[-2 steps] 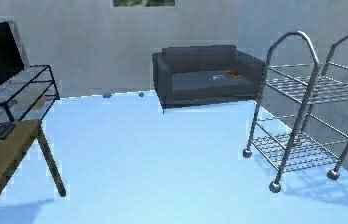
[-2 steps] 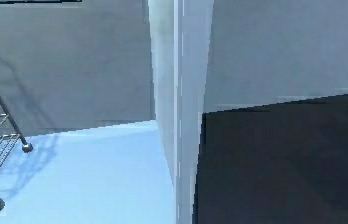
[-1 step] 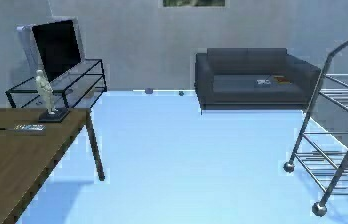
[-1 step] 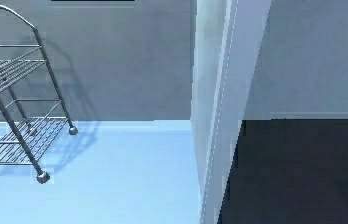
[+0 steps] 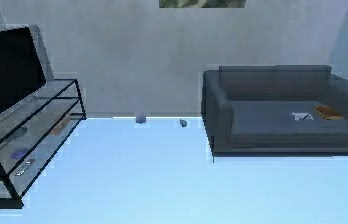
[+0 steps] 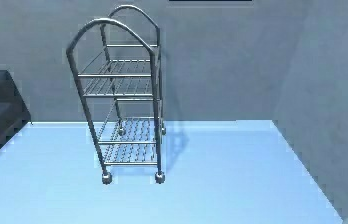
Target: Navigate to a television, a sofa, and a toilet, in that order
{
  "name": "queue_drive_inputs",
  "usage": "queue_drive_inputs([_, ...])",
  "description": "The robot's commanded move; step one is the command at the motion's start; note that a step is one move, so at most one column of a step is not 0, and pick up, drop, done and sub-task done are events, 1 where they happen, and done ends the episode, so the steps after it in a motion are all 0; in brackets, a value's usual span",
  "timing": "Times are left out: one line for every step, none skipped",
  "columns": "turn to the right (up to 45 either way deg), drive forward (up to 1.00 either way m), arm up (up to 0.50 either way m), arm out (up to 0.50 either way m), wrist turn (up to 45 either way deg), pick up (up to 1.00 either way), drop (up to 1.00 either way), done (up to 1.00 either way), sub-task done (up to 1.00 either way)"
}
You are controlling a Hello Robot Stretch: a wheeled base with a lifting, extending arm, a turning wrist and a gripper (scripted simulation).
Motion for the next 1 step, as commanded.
queue_drive_inputs([0.0, 0.70, 0.00, 0.00, 0.0, 0.00, 0.00, 0.00, 0.00])
